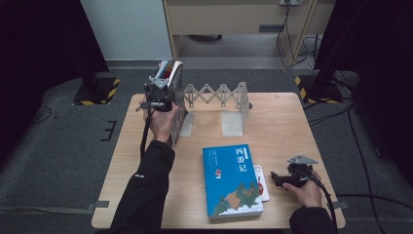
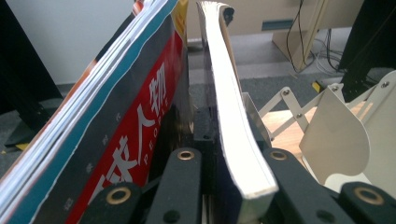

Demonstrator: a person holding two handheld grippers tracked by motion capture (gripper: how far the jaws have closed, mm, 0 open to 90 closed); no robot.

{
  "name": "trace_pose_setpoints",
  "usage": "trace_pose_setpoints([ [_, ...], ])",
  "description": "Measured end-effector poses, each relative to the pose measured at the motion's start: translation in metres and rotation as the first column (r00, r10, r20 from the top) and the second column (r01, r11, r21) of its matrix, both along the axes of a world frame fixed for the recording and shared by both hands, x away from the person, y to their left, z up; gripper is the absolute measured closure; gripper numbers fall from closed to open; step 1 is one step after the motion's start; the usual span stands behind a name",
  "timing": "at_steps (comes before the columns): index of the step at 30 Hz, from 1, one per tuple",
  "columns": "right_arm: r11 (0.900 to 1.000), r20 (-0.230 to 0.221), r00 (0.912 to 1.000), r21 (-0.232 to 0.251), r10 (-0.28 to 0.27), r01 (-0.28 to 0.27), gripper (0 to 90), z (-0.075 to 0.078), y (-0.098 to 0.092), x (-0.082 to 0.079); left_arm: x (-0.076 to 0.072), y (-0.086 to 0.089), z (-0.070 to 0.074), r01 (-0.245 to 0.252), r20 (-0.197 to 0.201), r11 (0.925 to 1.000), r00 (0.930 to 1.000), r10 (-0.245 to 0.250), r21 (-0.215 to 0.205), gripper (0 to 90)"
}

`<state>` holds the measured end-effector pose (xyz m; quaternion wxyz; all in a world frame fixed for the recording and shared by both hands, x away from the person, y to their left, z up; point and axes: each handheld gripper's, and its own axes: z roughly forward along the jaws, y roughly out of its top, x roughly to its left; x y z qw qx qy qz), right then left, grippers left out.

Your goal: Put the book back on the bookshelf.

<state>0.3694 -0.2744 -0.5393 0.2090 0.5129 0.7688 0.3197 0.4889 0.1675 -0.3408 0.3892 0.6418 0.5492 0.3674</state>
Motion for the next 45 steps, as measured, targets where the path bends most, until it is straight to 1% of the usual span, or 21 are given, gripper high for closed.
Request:
trace_pose_setpoints([
  [4, 1.000, 0.000, 1.0000, 0.000, 0.000, 0.000, 1.4, 0.000, 0.000, 0.000, 0.000, 0.002, -0.004, -0.010, 0.014, 0.9999, 0.9999, 0.010, 0.003, 82.0],
  [6, 1.000, 0.000, 1.0000, 0.000, 0.000, 0.000, 1.4, 0.000, 0.000, 0.000, -0.001, 0.004, -0.006, -0.015, 0.015, 0.9999, 0.9998, 0.015, 0.004, 82.0],
  [9, 1.000, 0.000, 1.0000, 0.001, -0.002, 0.002, 1.4, 0.000, 0.000, 0.000, -0.002, 0.007, -0.007, -0.025, 0.012, 0.9997, 0.9996, 0.025, 0.007, 81.8],
  [11, 1.000, 0.000, 1.0000, 0.001, -0.002, 0.002, 1.4, 0.000, 0.000, 0.000, -0.003, 0.009, -0.008, -0.019, 0.008, 0.9998, 0.9998, 0.019, -0.006, 81.6],
  [14, 1.000, 0.000, 1.0000, 0.001, -0.002, 0.002, 1.4, 0.000, 0.000, 0.000, -0.005, 0.010, -0.011, -0.017, 0.004, 0.9998, 0.9999, 0.017, -0.005, 81.1],
  [15, 1.000, 0.000, 1.0000, 0.000, 0.000, 0.000, 1.4, 0.000, 0.000, 0.000, -0.006, 0.010, -0.013, -0.018, 0.014, 0.9998, 0.9997, 0.018, -0.005, 80.9],
  [17, 1.000, 0.000, 1.0000, 0.001, -0.002, 0.002, 1.4, 0.000, 0.000, 0.000, -0.008, 0.010, -0.014, -0.020, 0.023, 0.9996, 0.9995, 0.021, -0.018, 80.8],
  [19, 1.000, 0.002, 1.0000, -0.002, 0.002, -0.002, 1.4, 0.000, 0.000, 0.000, -0.009, 0.010, -0.015, -0.019, 0.030, 0.9996, 0.9994, 0.020, -0.023, 80.1],
  [20, 1.000, 0.001, 1.0000, -0.001, 0.001, -0.001, 1.4, 0.000, 0.000, 0.000, -0.010, 0.010, -0.015, -0.021, 0.033, 0.9996, 0.9992, 0.021, -0.019, 79.2],
  [22, 1.000, 0.002, 1.0000, -0.001, 0.002, -0.002, 1.4, 0.000, 0.000, 0.000, -0.012, 0.009, -0.014, -0.023, 0.059, 0.9994, 0.9980, 0.025, -0.024, 75.5],
  [27, 1.000, 0.002, 1.0000, -0.002, 0.002, -0.002, 1.4, 0.000, 0.000, 0.000, -0.017, 0.009, -0.014, -0.020, 0.073, 0.9996, 0.9971, 0.021, -0.018, 70.0],
  [30, 1.000, 0.000, 1.0000, 0.001, -0.002, 0.002, 1.4, 0.000, 0.000, 0.000, -0.023, 0.011, -0.016, -0.018, 0.084, 0.9995, 0.9962, 0.020, -0.024, 65.9],
  [32, 1.000, 0.000, 1.0000, 0.001, -0.002, 0.002, 1.4, 0.000, 0.000, 0.000, -0.028, 0.011, -0.016, -0.001, 0.092, 0.9989, 0.9958, 0.005, -0.046, 62.8],
  [33, 1.000, 0.000, 1.0000, 0.000, 0.000, 0.000, 1.4, 0.000, 0.000, 0.000, -0.031, 0.011, -0.016, 0.003, 0.096, 0.9992, 0.9954, 0.001, -0.041, 61.5],
  [36, 1.000, 0.001, 1.0000, -0.002, 0.001, -0.001, 1.4, 0.000, 0.000, 0.000, -0.037, 0.011, -0.016, 0.016, 0.111, 0.9988, 0.9938, -0.011, -0.047, 58.5],
  [39, 1.000, 0.000, 1.0000, 0.001, -0.002, 0.002, 1.4, 0.000, 0.000, 0.000, -0.045, 0.012, -0.016, 0.017, 0.126, 0.9989, 0.9919, -0.011, -0.044, 54.2],
  [41, 1.000, 0.002, 1.0000, -0.001, 0.000, 0.000, 1.4, 0.000, 0.000, 0.000, -0.051, 0.014, -0.016, 0.018, 0.133, 0.9990, 0.9911, -0.012, -0.041, 53.2],
  [45, 1.000, 0.001, 1.0000, -0.002, 0.001, -0.001, 1.4, 0.000, 0.000, 0.000, -0.060, 0.020, -0.018, 0.036, 0.140, 0.9962, 0.9898, -0.025, -0.079, 51.6],
])
